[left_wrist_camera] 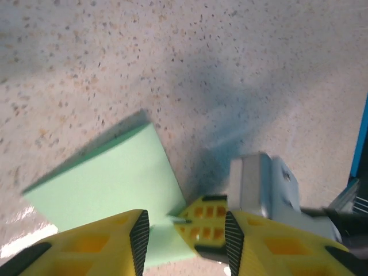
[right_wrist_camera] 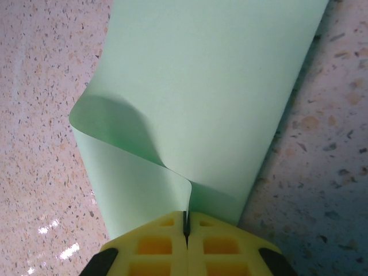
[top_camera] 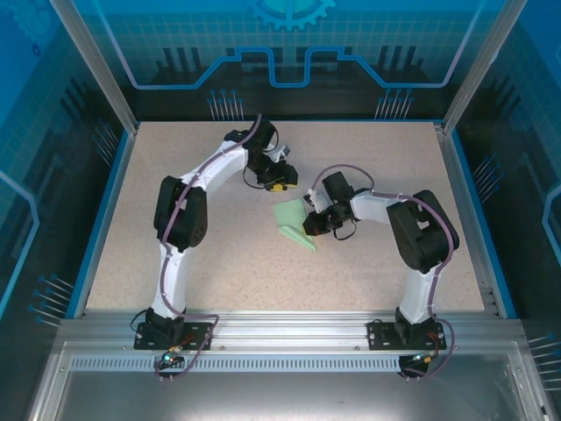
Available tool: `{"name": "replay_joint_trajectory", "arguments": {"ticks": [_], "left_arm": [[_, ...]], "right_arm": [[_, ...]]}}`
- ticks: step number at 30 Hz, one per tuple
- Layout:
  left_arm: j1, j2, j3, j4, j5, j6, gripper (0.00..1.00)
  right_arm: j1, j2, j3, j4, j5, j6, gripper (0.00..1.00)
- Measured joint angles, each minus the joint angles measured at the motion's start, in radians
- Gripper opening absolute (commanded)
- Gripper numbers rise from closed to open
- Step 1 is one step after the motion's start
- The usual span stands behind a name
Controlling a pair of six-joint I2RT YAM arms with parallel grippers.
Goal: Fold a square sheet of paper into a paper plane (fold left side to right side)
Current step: Third fold the triangle at the center of the table.
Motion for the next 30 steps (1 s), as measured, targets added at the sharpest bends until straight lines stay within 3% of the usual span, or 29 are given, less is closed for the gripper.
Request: {"name": "replay_joint_trajectory", "arguments": {"ticks": [6, 12, 20, 30], "left_arm": [[-0.002, -0.206, -0.324, 0.114, 0.054, -0.072, 0.35], [-0.014, -0.247, -0.548, 0.256, 0.105, -0.198, 0.32], [-0.092, -0.229, -0.568, 0.352, 0.123, -0.283, 0.29], [-0.102, -0.138, -0.549, 0.355, 0.104, -0.291, 0.29]], "right_arm": [[0.0, 0.0, 0.0, 0.001, 0.0, 0.0, 0.0], [0.0, 0.0, 0.0, 0.002, 0.0, 0.0, 0.0], [0.0, 0.0, 0.0, 0.003, 0.0, 0.0, 0.0], [0.0, 0.0, 0.0, 0.003, 0.0, 0.0, 0.0]]}}
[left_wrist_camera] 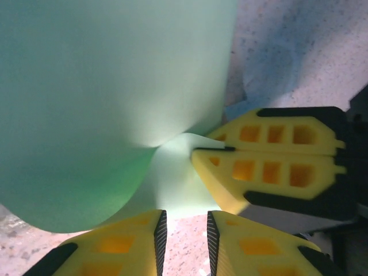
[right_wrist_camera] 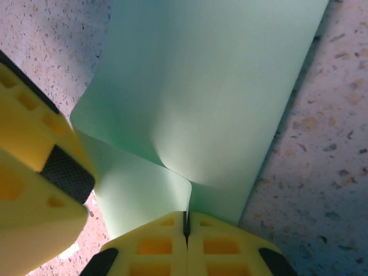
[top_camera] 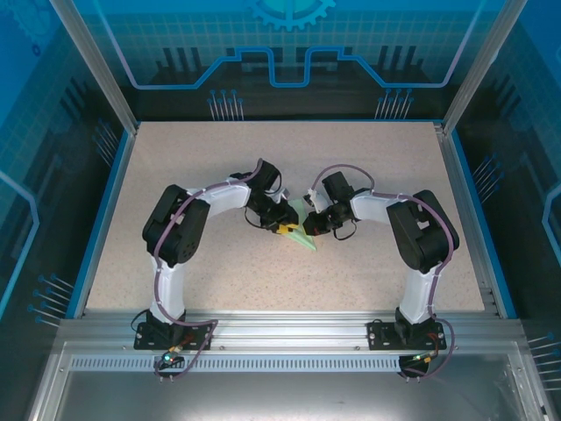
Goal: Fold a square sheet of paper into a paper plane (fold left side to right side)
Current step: Third fold the triangle at the center of the table.
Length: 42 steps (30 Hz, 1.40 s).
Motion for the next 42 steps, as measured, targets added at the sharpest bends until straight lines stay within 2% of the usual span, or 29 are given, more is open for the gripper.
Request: {"name": "replay_joint_trajectory", "arguments": {"ticks": [24, 29, 34, 36, 42], "left_arm": [[0.0, 0.034, -0.007, -0.012, -0.06, 0.002, 0.28], [0.0, 0.034, -0.014, -0.006, -0.06, 0.004, 0.28], [0.0, 0.033, -0.017, -0.002, -0.06, 0.005, 0.28], [0.0, 0.033, -0.017, -0.002, -0.06, 0.005, 0.27], [-0.001, 0.033, -0.016, -0.003, -0.061, 0.005, 0.28]], "right_arm": [[0.0, 0.0, 0.0, 0.001, -0.006, 0.002, 0.0], [-0.002, -0.013, -0.004, -0.004, -0.005, 0.023, 0.19], [-0.027, -0.092, -0.018, -0.038, -0.006, 0.048, 0.3], [-0.037, -0.137, -0.02, -0.057, -0.006, 0.05, 0.3], [-0.039, -0.219, -0.048, -0.092, -0.067, 0.088, 0.18]]}}
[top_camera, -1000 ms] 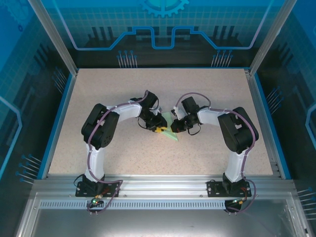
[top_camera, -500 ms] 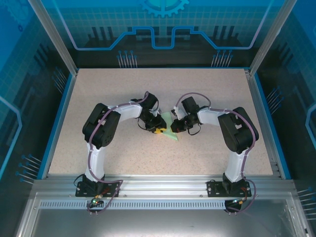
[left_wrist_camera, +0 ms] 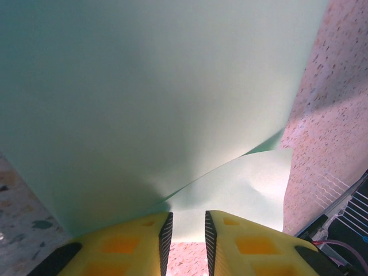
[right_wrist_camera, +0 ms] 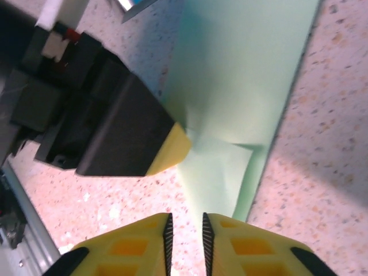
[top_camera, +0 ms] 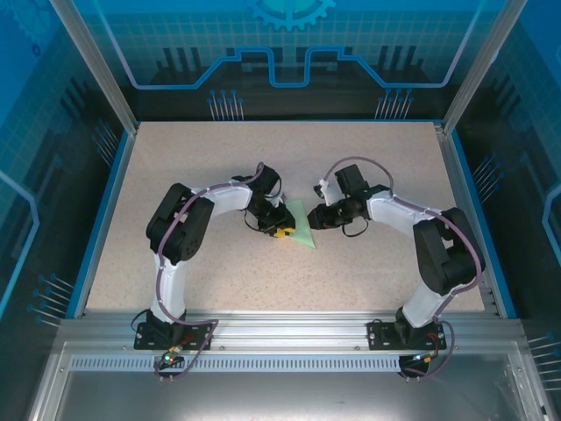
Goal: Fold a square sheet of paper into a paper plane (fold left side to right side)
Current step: Third fold the triangle at the center of the table.
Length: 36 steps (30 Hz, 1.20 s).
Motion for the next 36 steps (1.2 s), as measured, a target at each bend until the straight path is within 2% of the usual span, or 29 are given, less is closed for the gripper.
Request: {"name": "replay_joint_trajectory", "arguments": {"ticks": [10, 17, 36], "left_arm": [[-0.001, 0.0, 0.0, -0.001, -0.003, 0.0, 0.27], [-0.001, 0.0, 0.0, -0.001, -0.003, 0.0, 0.27], [-0.002, 0.0, 0.0, -0.002, -0.009, 0.0, 0.27]], "right_arm": [[0.049, 0.06, -0.033, -0.02, -0.079, 0.105, 0.15], [0.053, 0.133, -0.01, -0.056, -0.072, 0.126, 0.14], [0.052, 0.169, -0.006, -0.098, -0.025, 0.154, 0.13]]}}
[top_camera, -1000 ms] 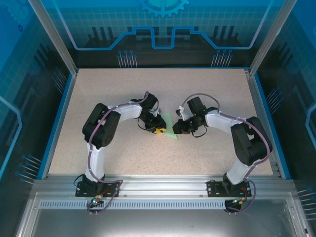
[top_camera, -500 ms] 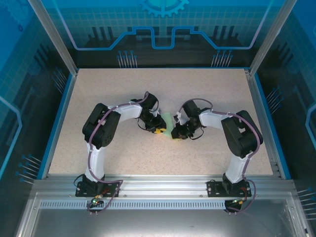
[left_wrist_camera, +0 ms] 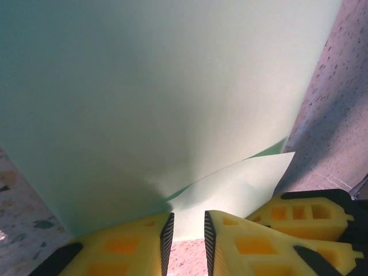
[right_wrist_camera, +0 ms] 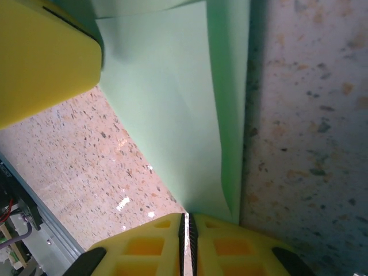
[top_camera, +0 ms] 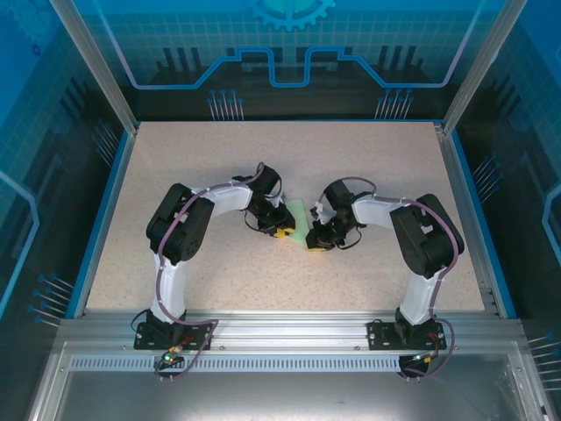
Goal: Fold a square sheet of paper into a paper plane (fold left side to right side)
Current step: Third fold the triangle at the center of the table.
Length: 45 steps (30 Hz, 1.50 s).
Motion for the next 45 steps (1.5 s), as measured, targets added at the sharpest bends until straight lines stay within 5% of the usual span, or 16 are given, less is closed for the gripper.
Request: {"name": "replay_joint_trajectory", "arguments": {"ticks": [15, 24, 45], "left_arm": [[-0.012, 0.001, 0.0, 0.0, -0.001, 0.003, 0.26], [-0.012, 0.001, 0.001, -0.001, -0.001, 0.003, 0.26], [-0.014, 0.002, 0.014, -0.019, -0.007, 0.008, 0.26]], "right_arm": [[-0.06, -0.114, -0.155, 0.004, -0.019, 0.007, 0.14], [-0.059, -0.165, -0.046, -0.105, -0.011, 0.018, 0.13], [0.006, 0.035, 0.059, -0.085, 0.024, 0.072, 0.11]]}}
